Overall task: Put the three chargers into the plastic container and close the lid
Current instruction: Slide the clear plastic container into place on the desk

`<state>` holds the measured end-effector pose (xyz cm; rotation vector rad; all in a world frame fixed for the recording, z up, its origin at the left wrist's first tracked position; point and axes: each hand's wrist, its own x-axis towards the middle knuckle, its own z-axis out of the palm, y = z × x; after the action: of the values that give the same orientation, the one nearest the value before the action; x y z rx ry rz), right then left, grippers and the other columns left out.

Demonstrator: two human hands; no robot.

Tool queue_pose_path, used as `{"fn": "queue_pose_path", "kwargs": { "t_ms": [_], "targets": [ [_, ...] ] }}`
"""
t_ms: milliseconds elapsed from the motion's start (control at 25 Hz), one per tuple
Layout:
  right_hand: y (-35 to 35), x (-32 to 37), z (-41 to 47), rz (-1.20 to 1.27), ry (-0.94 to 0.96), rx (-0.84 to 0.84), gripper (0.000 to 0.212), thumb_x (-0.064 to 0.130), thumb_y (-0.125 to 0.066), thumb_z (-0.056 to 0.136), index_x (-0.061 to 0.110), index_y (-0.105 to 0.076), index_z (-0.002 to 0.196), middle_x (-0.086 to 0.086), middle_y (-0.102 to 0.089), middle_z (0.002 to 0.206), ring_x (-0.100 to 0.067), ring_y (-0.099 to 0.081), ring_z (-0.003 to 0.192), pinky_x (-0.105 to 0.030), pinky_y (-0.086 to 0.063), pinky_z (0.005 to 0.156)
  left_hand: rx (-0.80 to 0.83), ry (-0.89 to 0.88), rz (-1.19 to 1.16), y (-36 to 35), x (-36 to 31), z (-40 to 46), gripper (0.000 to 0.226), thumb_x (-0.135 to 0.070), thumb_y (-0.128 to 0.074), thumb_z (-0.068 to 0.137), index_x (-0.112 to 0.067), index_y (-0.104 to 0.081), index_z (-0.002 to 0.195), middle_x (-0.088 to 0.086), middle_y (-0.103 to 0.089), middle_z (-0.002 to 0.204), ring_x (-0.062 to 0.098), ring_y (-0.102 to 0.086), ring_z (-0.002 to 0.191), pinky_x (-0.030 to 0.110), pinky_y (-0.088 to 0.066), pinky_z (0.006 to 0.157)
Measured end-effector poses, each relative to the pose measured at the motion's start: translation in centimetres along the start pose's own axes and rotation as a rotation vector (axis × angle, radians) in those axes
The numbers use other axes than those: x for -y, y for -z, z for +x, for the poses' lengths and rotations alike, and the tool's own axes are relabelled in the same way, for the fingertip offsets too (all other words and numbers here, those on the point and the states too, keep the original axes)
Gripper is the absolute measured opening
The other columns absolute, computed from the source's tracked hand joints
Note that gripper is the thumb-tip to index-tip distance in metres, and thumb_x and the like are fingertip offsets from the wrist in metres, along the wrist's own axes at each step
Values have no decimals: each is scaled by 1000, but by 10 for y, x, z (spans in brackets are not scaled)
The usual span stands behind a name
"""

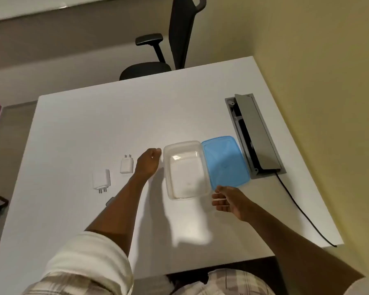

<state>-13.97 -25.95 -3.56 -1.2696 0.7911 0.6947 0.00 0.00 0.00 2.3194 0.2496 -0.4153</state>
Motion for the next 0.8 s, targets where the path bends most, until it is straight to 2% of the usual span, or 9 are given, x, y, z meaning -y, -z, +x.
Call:
{"fn": "queue_pose_path", "kwargs": {
  "t_ms": [120, 240, 440, 520, 600, 640, 680, 800],
  "targets": [
    [-2, 1, 1, 27, -31, 18, 31, 32, -53, 97, 6, -58, 113, -15, -66, 113, -33, -67, 101, -37, -57, 79, 81, 16, 40, -1, -16, 14, 53, -50, -31, 102, -11, -62, 119, 9, -63, 123, 28, -55, 115, 29, -34, 92],
    [-6, -2, 2, 49, -39, 47, 29, 34, -52, 97, 8, -60, 108, -15, -67, 113, -31, -69, 99, -36, -57, 76, 186, 46, 82, -4, -25, 23, 52, -55, -27, 101, -11, -49, 87, 9, -54, 93, 24, -48, 90, 35, -36, 84],
    [-10, -2, 5, 44, -19, 70, 28, 35, -54, 96, 9, -59, 107, -15, -69, 109, -29, -71, 95, -33, -57, 72, 162, 60, 87, -11, -22, 22, 53, -55, -27, 101, -13, -39, 71, 8, -46, 75, 25, -43, 79, 35, -34, 74],
    [-10, -3, 6, 25, -11, 77, 28, 35, -54, 96, 9, -60, 105, -14, -69, 107, -27, -71, 93, -32, -57, 70, 166, 91, 85, -11, -16, 19, 56, -56, -26, 101, -12, -51, 77, 11, -55, 82, 26, -49, 84, 36, -39, 80],
    [-11, -3, 5, -3, -8, 85, 29, 36, -54, 96, 9, -61, 106, -13, -69, 106, -26, -72, 93, -31, -57, 68, 175, 113, 54, -9, -8, 16, 65, -55, -27, 101, -4, -67, 97, 14, -67, 103, 30, -58, 101, 39, -45, 98],
    [-12, -4, 5, -11, -10, 89, 30, 36, -54, 96, 8, -61, 108, -12, -69, 106, -25, -72, 93, -30, -57, 68, 173, 125, 26, -9, -4, 14, 66, -54, -30, 101, -1, -69, 106, 15, -70, 112, 33, -60, 108, 43, -45, 104],
    [-14, -5, 4, -13, -9, 92, 31, 36, -55, 96, 8, -61, 109, -12, -69, 107, -25, -72, 93, -30, -57, 68, 166, 137, -3, -10, 0, 11, 63, -53, -35, 100, 0, -68, 110, 17, -70, 115, 35, -62, 108, 45, -47, 103],
    [-20, -9, 1, -60, 26, 73, 30, 32, -62, 93, 7, -61, 110, -13, -70, 108, -24, -72, 90, -30, -59, 71, 183, 202, -41, -16, 10, 0, 42, -41, -57, 95, -3, -66, 111, 19, -70, 112, 29, -67, 83, 37, -57, 81]
  ]
}}
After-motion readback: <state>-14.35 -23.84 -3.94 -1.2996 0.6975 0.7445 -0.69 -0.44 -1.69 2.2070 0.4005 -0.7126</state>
